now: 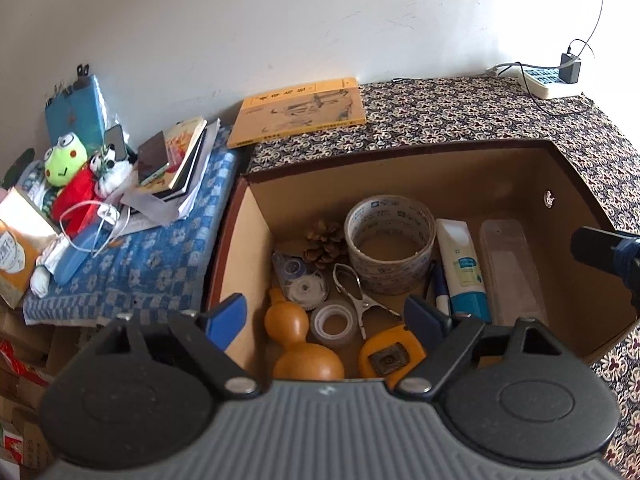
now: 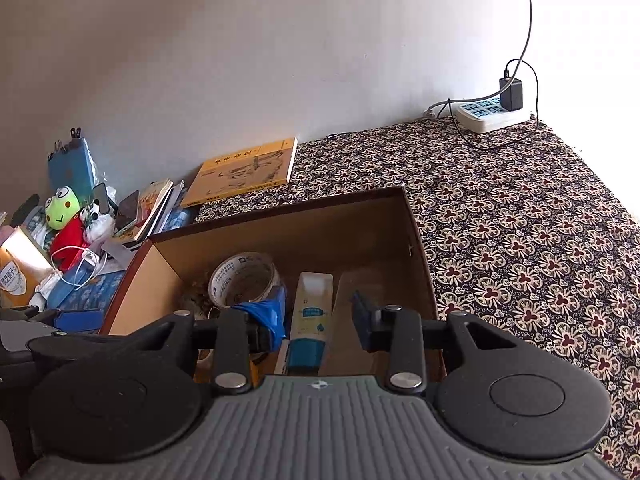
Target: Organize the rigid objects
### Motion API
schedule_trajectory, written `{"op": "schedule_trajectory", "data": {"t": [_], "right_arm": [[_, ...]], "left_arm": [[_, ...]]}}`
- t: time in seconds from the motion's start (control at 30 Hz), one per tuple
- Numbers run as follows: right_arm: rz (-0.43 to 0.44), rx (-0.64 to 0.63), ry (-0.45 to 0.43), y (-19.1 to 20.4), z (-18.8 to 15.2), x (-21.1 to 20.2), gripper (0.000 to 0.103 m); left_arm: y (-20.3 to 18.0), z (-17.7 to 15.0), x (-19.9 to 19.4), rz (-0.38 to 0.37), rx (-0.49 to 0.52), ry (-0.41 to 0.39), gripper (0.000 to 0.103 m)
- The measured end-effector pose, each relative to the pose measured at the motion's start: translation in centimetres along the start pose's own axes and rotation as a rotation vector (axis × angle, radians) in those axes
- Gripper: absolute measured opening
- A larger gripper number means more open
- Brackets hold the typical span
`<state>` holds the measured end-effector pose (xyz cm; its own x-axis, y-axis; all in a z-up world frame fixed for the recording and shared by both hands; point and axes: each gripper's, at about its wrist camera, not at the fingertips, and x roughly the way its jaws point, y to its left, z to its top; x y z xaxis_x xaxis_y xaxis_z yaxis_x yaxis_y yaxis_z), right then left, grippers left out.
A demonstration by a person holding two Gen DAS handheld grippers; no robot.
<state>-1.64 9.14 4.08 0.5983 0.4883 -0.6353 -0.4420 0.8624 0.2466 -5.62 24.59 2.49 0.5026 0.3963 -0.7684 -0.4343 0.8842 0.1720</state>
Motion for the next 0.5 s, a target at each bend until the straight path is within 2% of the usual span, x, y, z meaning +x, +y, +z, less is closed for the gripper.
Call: {"op": "schedule_trajectory", "data": {"t": [0.2,0.3,0.5], "right_arm": [[0.028,-0.027,0.031,-0.3,0.6,1.2,0.020],[0.038,-0.054,0.045,-0.4,0.8,1.5,0.020],[0.047,-0.085,0.057,-0.4,1.3,2.0,0.021]], "left_arm": [[0.2,0.0,0.7,0.012,-0.053,0.040,0.087],[0.2,0.0,0.9,-0.009,-0.090,0.055,0.087],[-0.2,-0.3,0.8,0.007,-0.111,0.055,0.087]]}}
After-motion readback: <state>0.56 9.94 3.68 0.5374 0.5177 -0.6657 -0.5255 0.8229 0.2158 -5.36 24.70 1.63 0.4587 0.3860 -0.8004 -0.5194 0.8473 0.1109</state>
